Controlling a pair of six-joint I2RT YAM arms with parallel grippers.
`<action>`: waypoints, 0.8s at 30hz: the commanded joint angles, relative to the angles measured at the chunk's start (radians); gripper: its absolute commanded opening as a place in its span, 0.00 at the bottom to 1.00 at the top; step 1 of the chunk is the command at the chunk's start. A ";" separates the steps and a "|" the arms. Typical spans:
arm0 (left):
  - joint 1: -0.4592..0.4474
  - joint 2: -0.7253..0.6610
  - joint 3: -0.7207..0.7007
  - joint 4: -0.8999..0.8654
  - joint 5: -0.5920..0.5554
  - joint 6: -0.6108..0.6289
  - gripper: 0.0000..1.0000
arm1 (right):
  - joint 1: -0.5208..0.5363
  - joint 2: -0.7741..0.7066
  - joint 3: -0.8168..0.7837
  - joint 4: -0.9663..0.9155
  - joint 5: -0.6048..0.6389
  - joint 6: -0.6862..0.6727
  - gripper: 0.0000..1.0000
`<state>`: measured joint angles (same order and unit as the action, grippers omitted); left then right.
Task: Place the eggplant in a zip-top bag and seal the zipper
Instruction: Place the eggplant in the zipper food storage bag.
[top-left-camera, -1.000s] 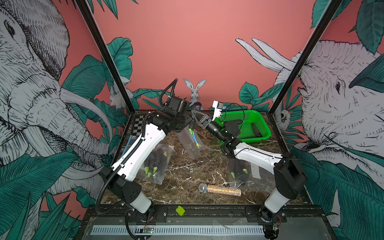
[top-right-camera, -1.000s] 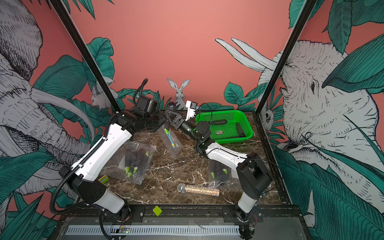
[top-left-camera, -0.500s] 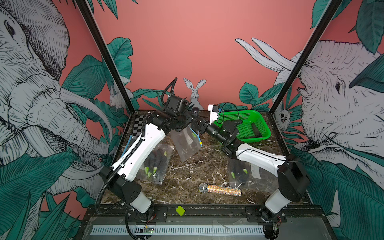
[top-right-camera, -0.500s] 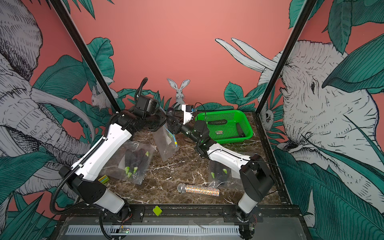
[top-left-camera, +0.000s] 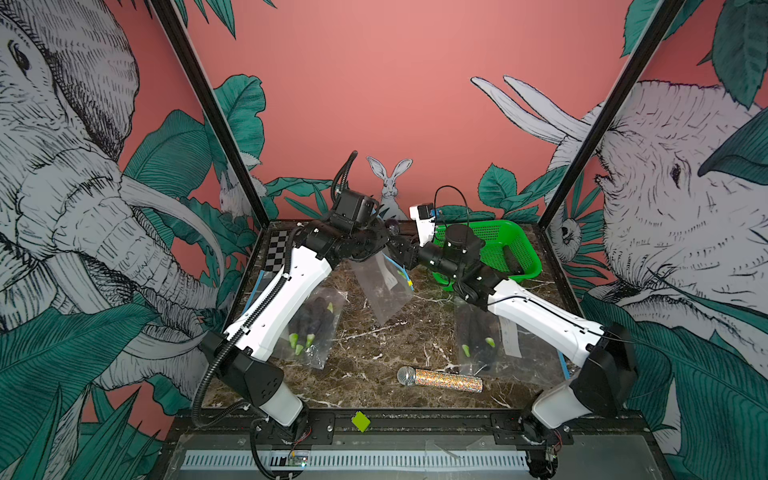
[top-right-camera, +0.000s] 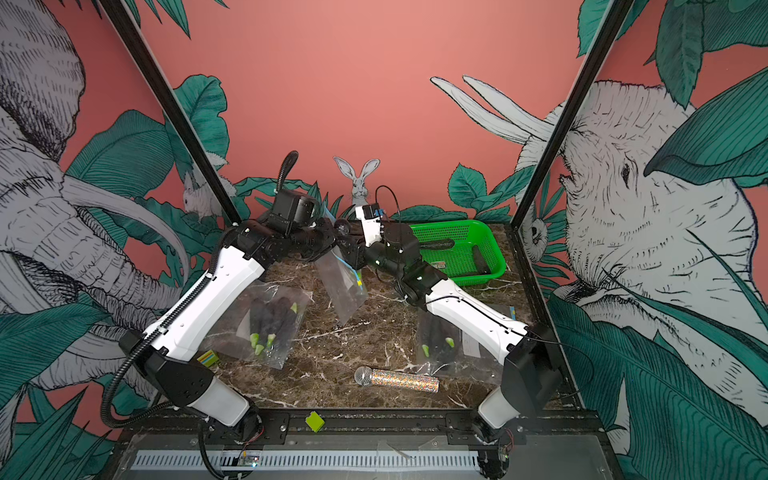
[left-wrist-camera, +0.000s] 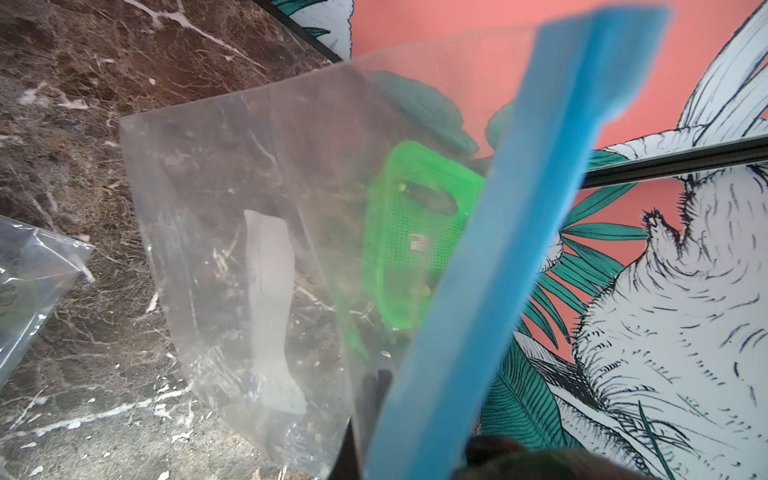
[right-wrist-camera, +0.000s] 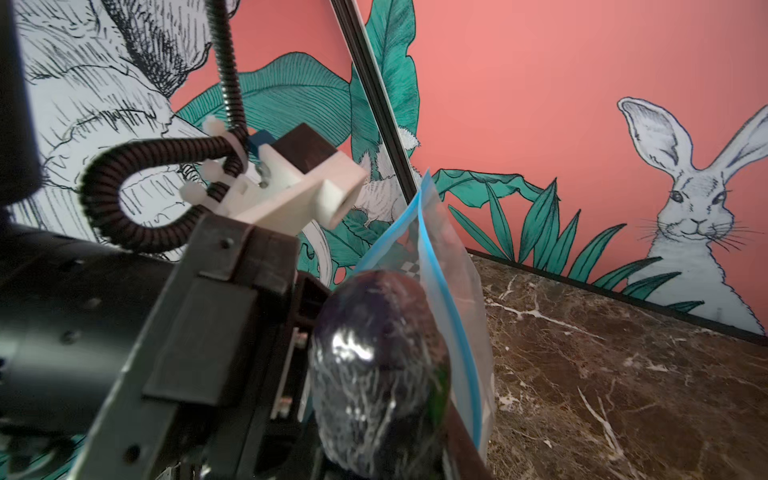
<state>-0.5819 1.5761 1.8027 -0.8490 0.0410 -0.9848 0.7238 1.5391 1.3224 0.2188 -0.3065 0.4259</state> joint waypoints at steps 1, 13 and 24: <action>-0.001 -0.016 0.037 0.022 0.014 0.031 0.00 | -0.022 0.003 0.062 -0.190 0.012 -0.013 0.14; 0.001 0.014 0.064 0.013 0.037 0.065 0.00 | -0.038 0.017 0.132 -0.311 -0.129 -0.077 0.45; 0.000 0.054 0.099 -0.007 0.048 0.090 0.00 | -0.109 -0.039 0.167 -0.424 -0.242 -0.078 0.49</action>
<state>-0.5819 1.6375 1.8767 -0.8436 0.0757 -0.9112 0.6319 1.5387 1.4673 -0.1871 -0.5034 0.3584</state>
